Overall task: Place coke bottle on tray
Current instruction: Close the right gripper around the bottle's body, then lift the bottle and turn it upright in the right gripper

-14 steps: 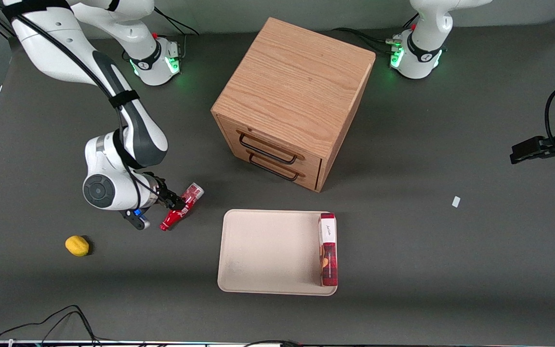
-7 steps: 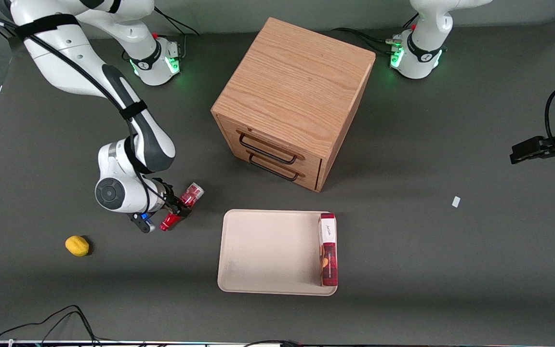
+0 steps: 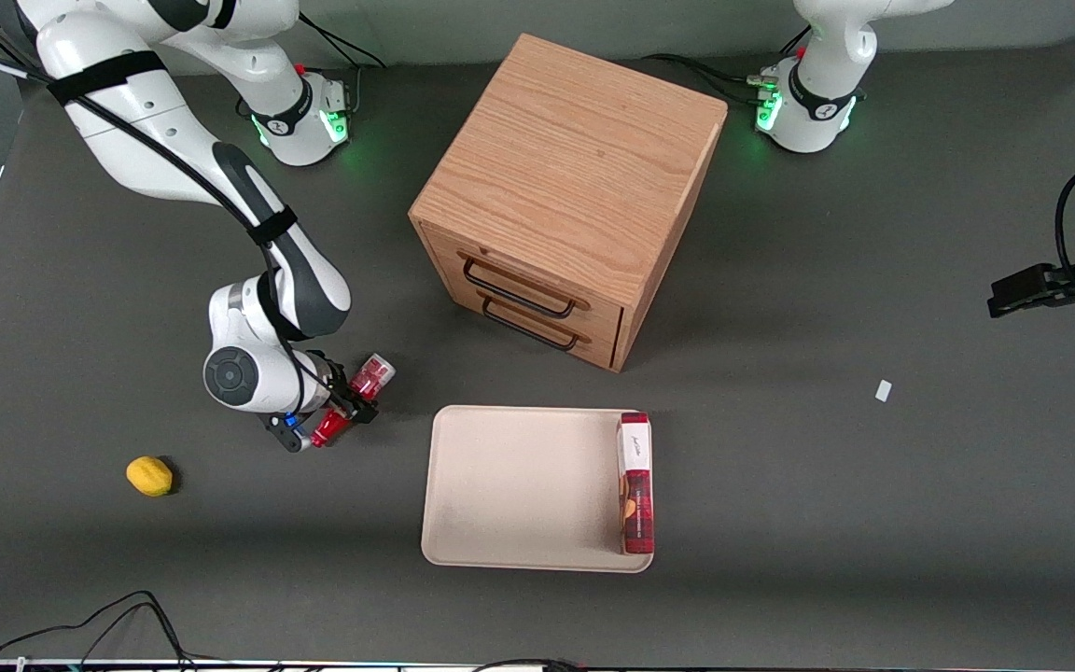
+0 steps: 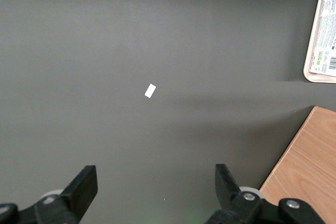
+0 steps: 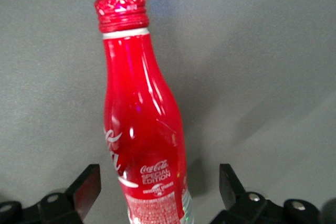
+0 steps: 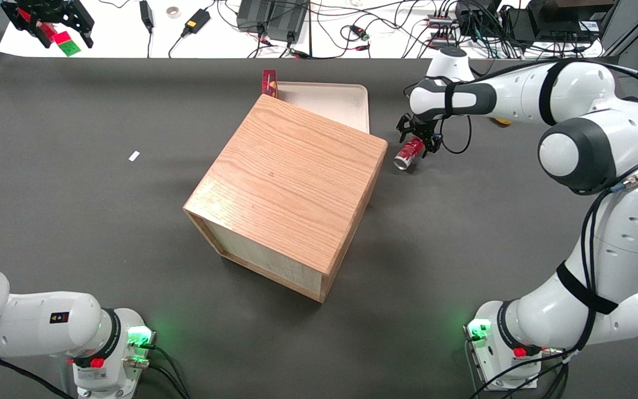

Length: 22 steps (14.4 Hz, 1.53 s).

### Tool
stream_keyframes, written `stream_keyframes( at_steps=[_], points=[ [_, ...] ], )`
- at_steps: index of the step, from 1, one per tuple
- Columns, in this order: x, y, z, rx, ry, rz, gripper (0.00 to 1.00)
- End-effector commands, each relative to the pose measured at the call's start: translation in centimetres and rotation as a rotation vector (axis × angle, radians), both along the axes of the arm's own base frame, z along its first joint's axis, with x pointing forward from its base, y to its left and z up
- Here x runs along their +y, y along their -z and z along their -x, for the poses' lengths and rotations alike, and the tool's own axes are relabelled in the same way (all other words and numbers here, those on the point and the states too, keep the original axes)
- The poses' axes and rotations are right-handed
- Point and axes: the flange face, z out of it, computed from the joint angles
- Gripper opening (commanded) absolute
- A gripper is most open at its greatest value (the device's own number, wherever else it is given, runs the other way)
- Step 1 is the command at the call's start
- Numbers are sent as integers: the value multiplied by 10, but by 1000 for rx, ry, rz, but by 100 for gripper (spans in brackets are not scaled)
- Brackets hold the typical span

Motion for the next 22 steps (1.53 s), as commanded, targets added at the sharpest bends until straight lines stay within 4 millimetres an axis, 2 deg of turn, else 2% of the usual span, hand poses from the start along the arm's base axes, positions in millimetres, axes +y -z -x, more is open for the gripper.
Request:
stream_keyframes(
  at_steps=[1,2,3,6,8,9,12,14,16,18,19,20,21,22],
  points=[
    [5,5,5,-33,5,16,81],
    [8,7,6,-39,-22,27,33],
    [12,6,7,-44,-39,35,0],
    [17,-2,5,-54,-49,29,0],
    [18,-24,1,-67,-72,29,0],
    [18,-43,-3,-58,-85,39,0],
    [-5,-139,-23,-41,-232,40,0],
    [-21,-195,-37,-56,-304,34,0],
    [-27,-250,-49,-94,-387,17,0],
    [-29,-296,-55,-130,-468,-5,0],
    [-28,-317,-57,-155,-514,-13,0],
    [-22,-329,-59,-169,-553,-24,0],
    [-14,-340,-60,-190,-584,-34,0],
    [4,-343,-60,-206,-625,-53,0]
  ],
)
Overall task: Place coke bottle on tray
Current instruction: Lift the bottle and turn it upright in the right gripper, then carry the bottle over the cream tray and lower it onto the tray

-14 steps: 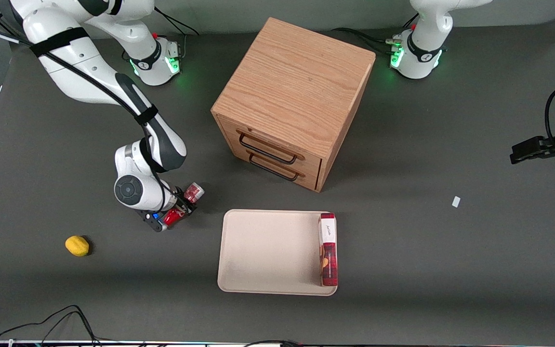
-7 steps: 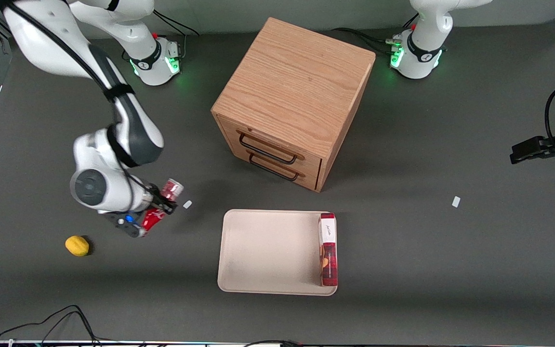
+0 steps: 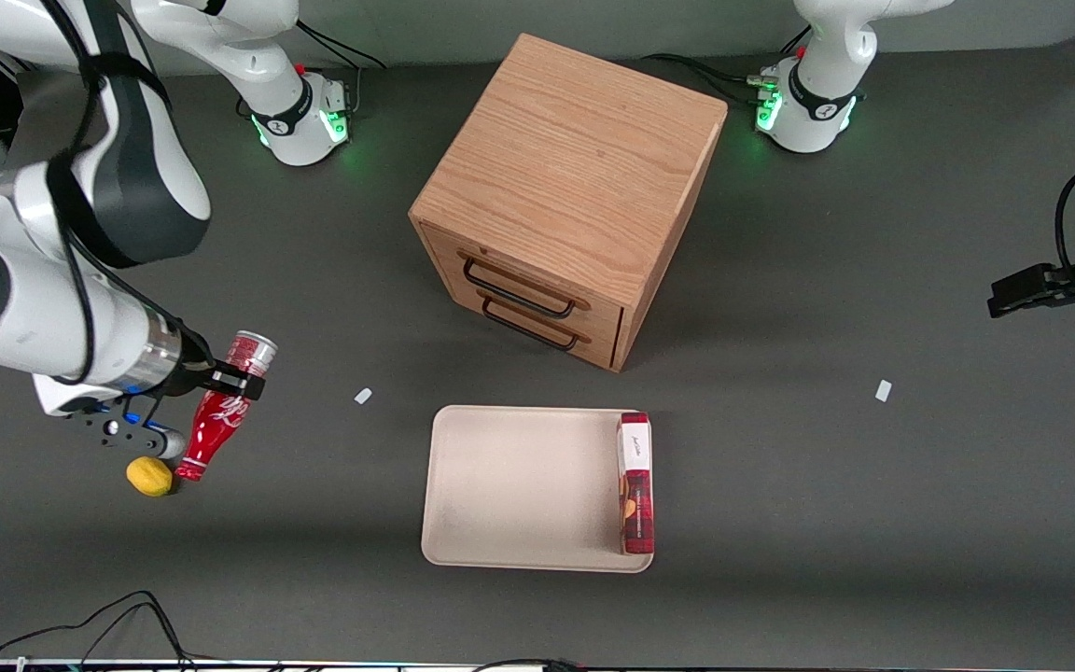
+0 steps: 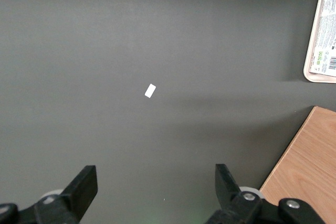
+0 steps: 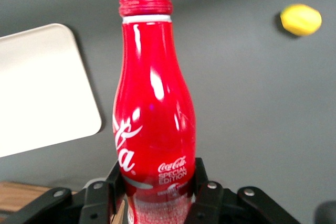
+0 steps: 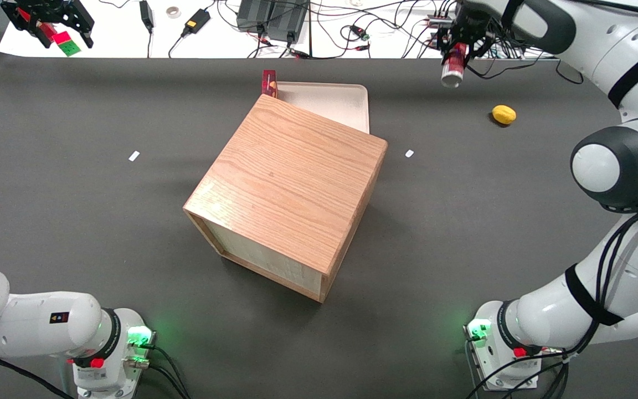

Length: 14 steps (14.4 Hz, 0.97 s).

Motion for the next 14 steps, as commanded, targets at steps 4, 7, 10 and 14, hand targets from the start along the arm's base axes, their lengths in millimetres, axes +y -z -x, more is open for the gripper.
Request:
stream_keyframes(
  at_steps=[4,7,10,14],
  points=[
    [71,23,-22,6,-178,-125,0],
    [99,92,-34,56,-228,-174,0],
    [126,177,-43,95,-218,-230,0],
    [139,249,-49,98,-202,-278,0]
  ],
)
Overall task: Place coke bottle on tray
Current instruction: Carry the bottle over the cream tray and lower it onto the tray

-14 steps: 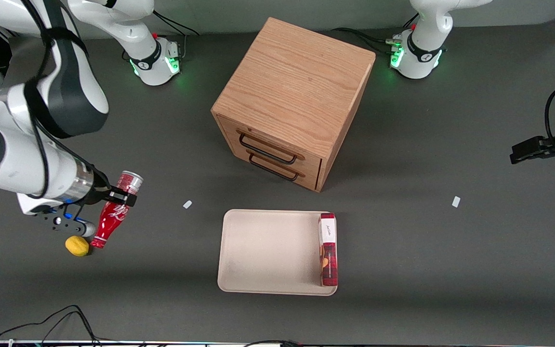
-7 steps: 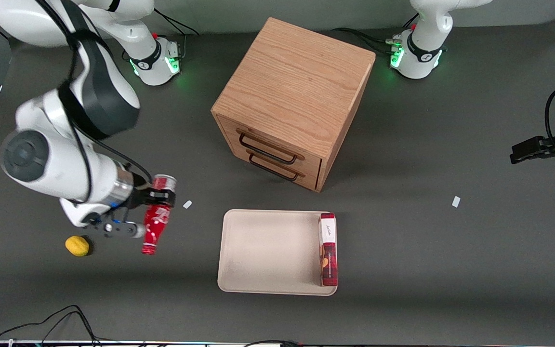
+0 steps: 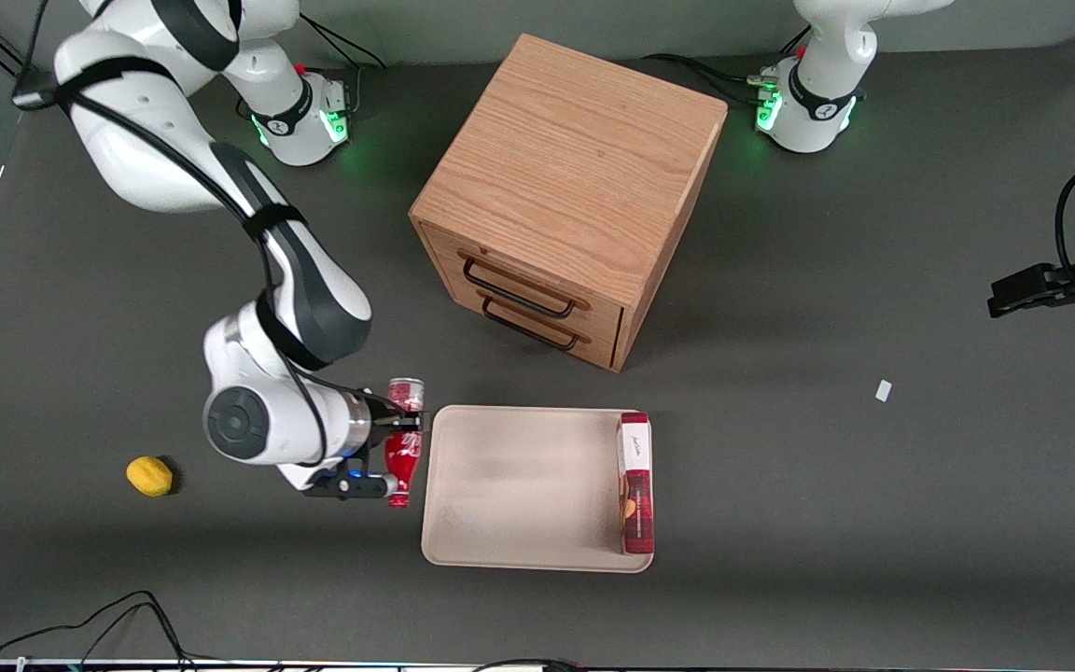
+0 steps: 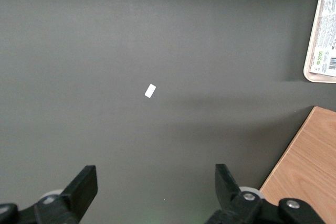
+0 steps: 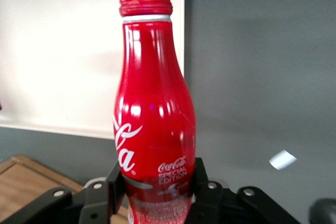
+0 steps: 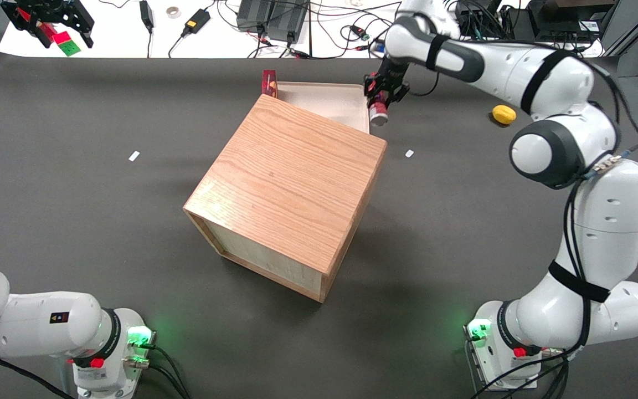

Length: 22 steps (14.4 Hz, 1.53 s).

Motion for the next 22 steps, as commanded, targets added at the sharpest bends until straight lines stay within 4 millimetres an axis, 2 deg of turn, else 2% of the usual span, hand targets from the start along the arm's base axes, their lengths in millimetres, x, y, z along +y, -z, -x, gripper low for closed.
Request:
stream_keyframes(
  at_steps=[1,3,6,7,12,13,17,19,21,22],
  points=[
    [8,24,-12,-20,22,-62,0],
    [25,40,-7,-25,9,-84,0],
    [32,62,-12,-67,41,-109,0],
    [37,64,-10,-68,41,-109,0],
    [35,69,-11,-69,43,-110,0],
    [33,68,-11,-68,44,-105,99],
    [33,65,-11,-67,43,-104,100],
    [30,54,-12,-61,37,-94,100],
    [23,24,-12,-57,28,-79,100],
    [18,-4,-13,-74,26,-72,100]
  ],
)
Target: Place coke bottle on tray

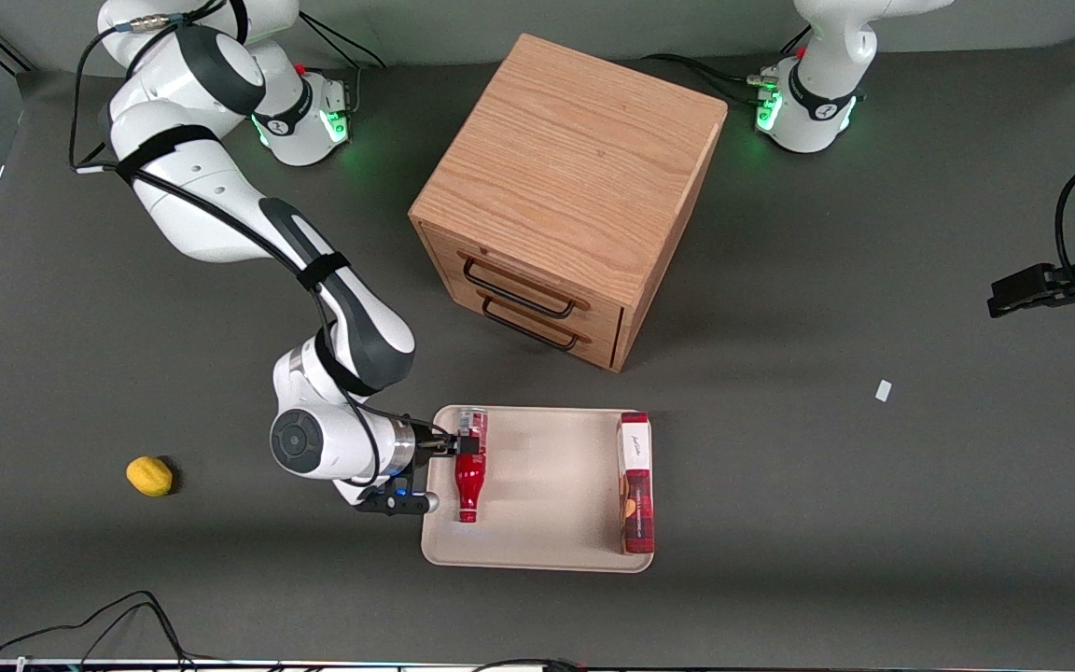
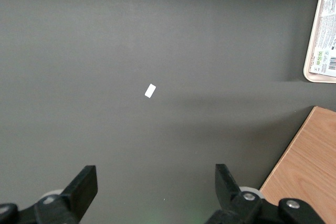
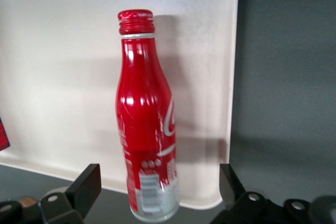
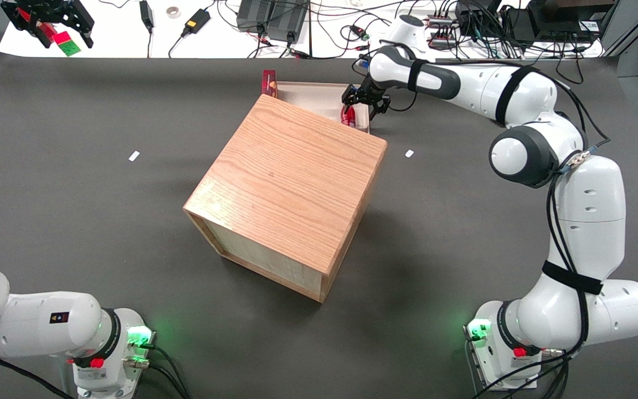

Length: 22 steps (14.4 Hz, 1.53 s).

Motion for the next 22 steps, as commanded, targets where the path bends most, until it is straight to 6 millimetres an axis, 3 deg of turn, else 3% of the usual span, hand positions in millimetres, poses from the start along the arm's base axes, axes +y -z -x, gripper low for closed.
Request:
stream_keyframes(
  at_steps=[1,4,6,9,11,14,17,22],
  points=[
    [-11,-87,3,-25,-14,35,100],
    [-67,-201,9,-71,29,139,100],
    [-106,-276,29,-97,65,222,100],
    [-190,-356,59,-78,198,310,100],
    [-215,-388,87,-48,231,337,100],
    [-255,-399,134,5,289,313,100],
    [-264,-397,173,-11,303,302,100],
    [-250,-394,177,-5,281,303,100]
  ],
)
